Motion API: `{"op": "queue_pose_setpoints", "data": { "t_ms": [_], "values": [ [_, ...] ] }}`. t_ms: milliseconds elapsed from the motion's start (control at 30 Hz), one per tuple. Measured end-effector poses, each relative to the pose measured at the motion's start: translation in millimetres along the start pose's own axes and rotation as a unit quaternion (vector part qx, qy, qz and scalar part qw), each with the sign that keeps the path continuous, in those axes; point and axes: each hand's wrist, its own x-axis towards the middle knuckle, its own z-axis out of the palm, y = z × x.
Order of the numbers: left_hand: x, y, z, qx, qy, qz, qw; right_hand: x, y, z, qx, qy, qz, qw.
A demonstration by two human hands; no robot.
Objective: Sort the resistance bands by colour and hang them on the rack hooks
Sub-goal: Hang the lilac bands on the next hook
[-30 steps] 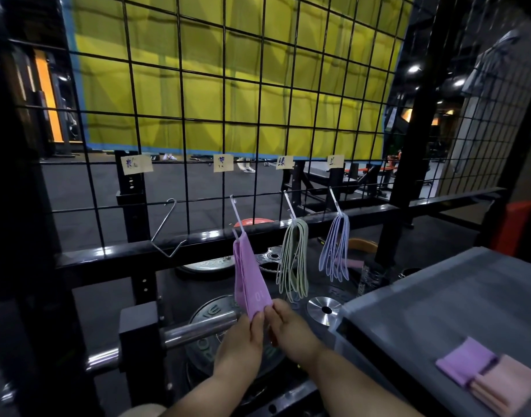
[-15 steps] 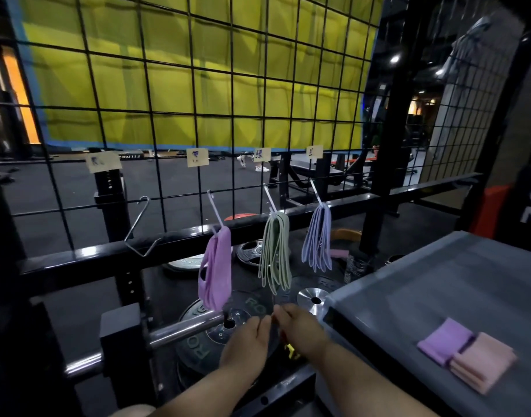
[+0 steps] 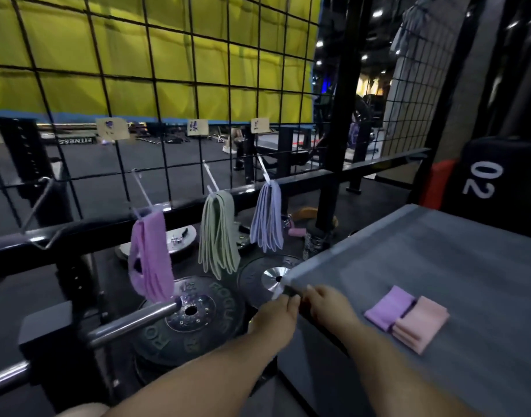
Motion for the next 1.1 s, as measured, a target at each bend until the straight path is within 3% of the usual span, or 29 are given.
{"op": "queue_pose_setpoints", "data": {
  "t_ms": [233, 400, 667, 833, 967, 1100],
  "values": [
    [20, 53, 55, 0.024, -0.064, 0.03, 0.997, 0, 62, -53, -0.131, 0.084, 0.036, 0.987],
    [31, 69, 81, 0.062, -0.08, 0.039, 0.994, 6, 81, -59, -0.369, 0.124, 0.058, 0.919],
    [39, 69, 89, 0.044, -0.124, 0.021, 0.991, 11, 100, -53, -0.48, 0.1, 0.057, 0.87],
    [33, 59, 82, 0.009, -0.126, 0.044, 0.991, 12, 91, -51, -0.446, 0.119, 0.039, 0.886],
    [29, 51, 62, 0.005, -0.101, 0.104, 0.989, 8, 71, -52, -0.309, 0.158, -0.005, 0.938],
    [23, 40, 43, -0.047, -0.051, 0.134, 0.989, 1, 50, -43, -0.188, 0.159, 0.009, 0.969]
  ]
}}
